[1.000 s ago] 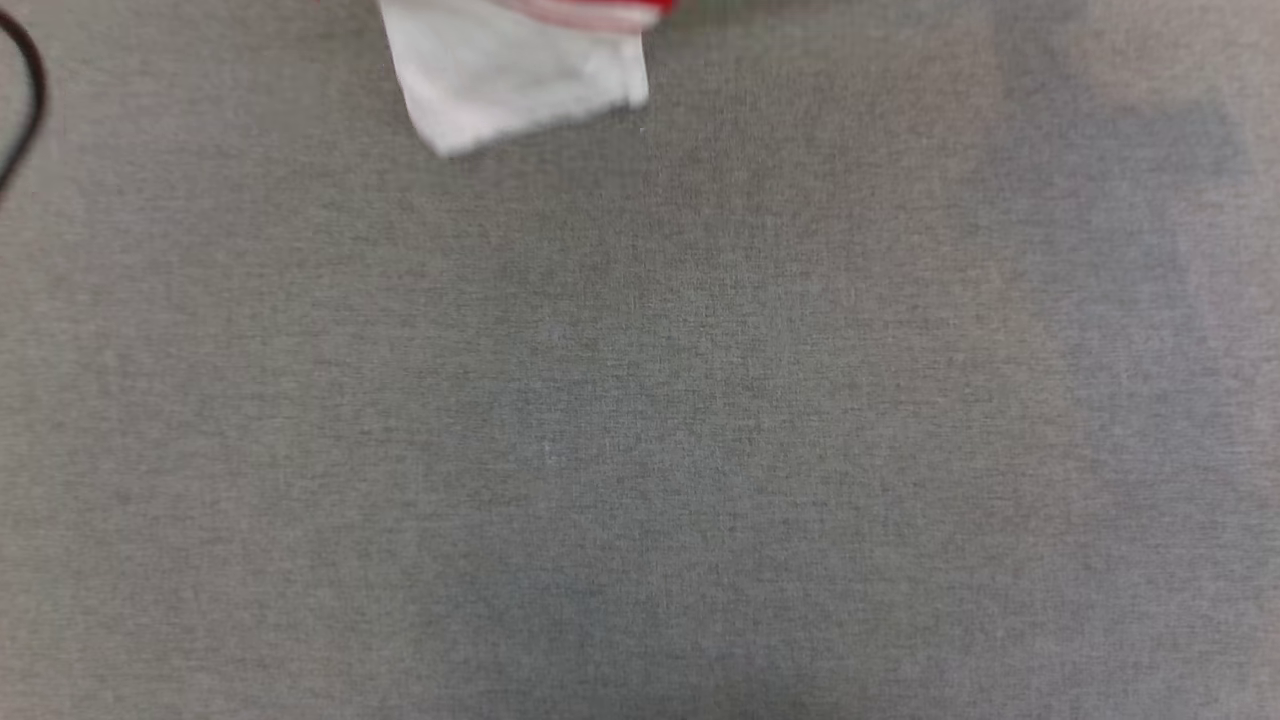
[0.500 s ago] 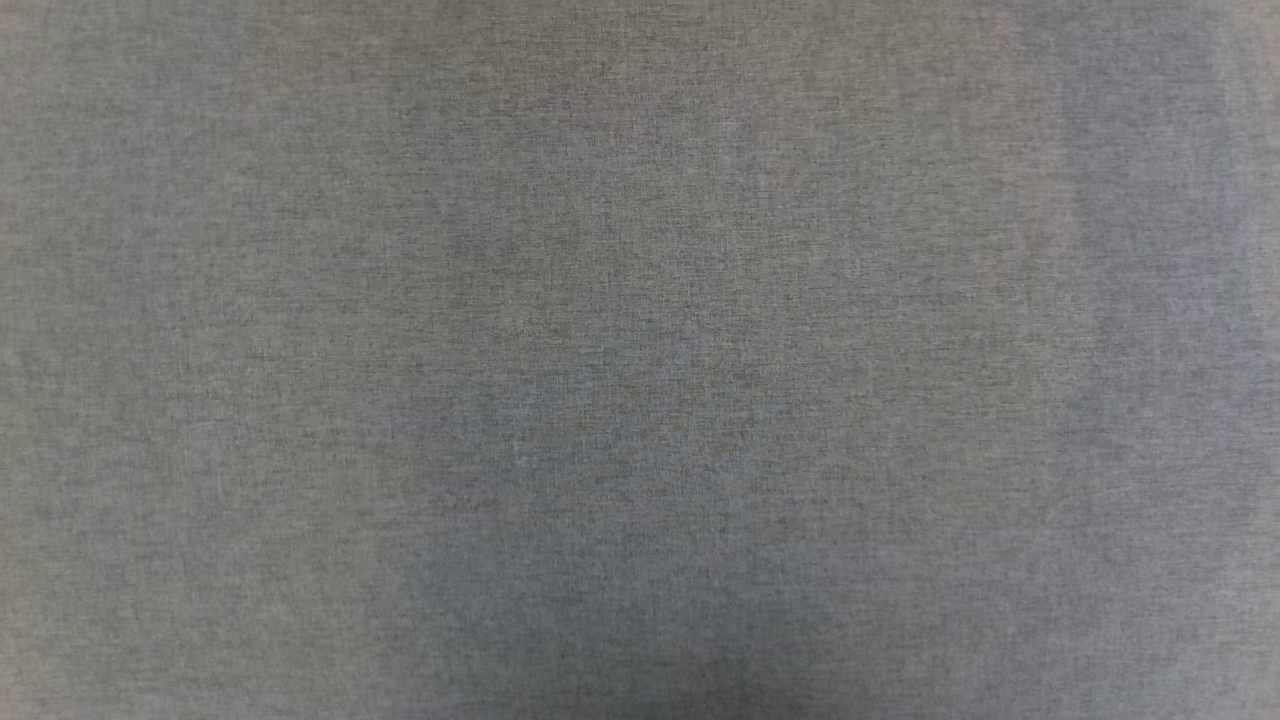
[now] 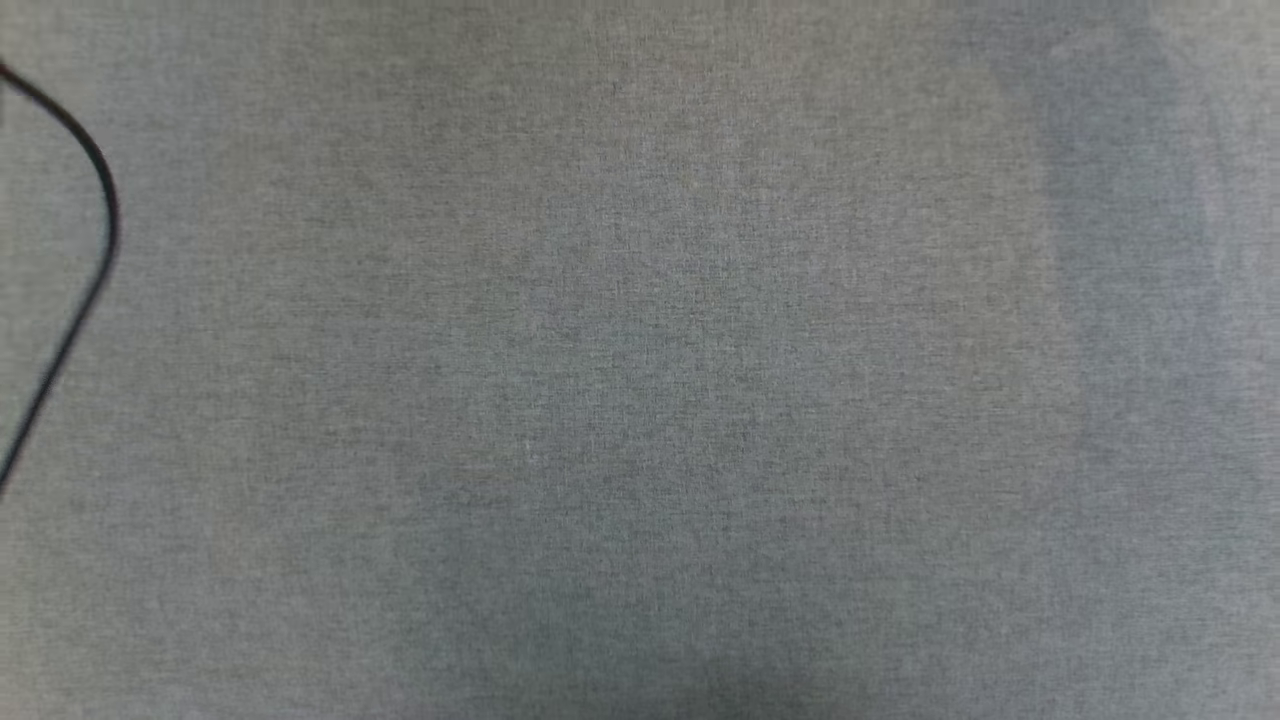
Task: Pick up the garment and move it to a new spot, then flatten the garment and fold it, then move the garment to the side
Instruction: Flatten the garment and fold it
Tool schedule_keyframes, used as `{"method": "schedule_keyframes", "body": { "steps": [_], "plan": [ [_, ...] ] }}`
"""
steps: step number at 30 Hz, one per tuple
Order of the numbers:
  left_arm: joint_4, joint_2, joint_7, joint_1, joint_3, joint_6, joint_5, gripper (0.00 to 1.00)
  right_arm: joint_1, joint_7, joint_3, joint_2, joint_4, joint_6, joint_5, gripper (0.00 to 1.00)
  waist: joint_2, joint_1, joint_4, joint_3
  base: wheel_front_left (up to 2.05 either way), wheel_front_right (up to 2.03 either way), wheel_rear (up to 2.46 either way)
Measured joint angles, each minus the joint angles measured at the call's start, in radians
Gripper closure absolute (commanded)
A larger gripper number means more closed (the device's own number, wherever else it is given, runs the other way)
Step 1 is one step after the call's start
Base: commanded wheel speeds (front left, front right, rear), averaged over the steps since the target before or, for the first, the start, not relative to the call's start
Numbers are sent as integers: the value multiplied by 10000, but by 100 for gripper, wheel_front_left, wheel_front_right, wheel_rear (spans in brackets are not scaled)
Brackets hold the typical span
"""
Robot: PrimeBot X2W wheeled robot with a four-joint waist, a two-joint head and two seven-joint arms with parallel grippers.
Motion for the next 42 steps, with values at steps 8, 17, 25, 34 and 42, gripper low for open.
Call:
{"method": "schedule_keyframes", "body": {
  "steps": [8, 17, 25, 34, 42],
  "plan": [
    [-1764, 573, -84, 3886, -44, 807, -508, 100, 2485, -272, 940, -439, -487, 0, 965, 100, 0, -1, 73, -1005, 0, 0, 0],
    [-3996, 1315, 35, 8532, -240, 2123, -1302, 100, 6030, -316, 1507, -1252, -1685, 0, 1697, 100, 0, -2, 165, -2420, 0, 0, 0],
    [-5235, 1609, 207, 11804, -537, 3099, -2234, 100, 8754, -113, 1181, -1620, -2568, 0, 1877, 100, 0, -3, 231, -3518, 0, 0, 0],
    [-6217, 1946, 238, 14806, -499, 3973, -3453, 100, 11596, 238, 405, -1685, -3503, 0, 1774, 100, 0, -2, 232, -4557, 0, 0, 0],
    [-6750, 2220, 529, 16634, -807, 4266, -4119, 100, 13990, 819, -504, -1852, -4579, 0, 1705, 100, 0, -3, 258, -5297, 0, 0, 0]
  ]
}}
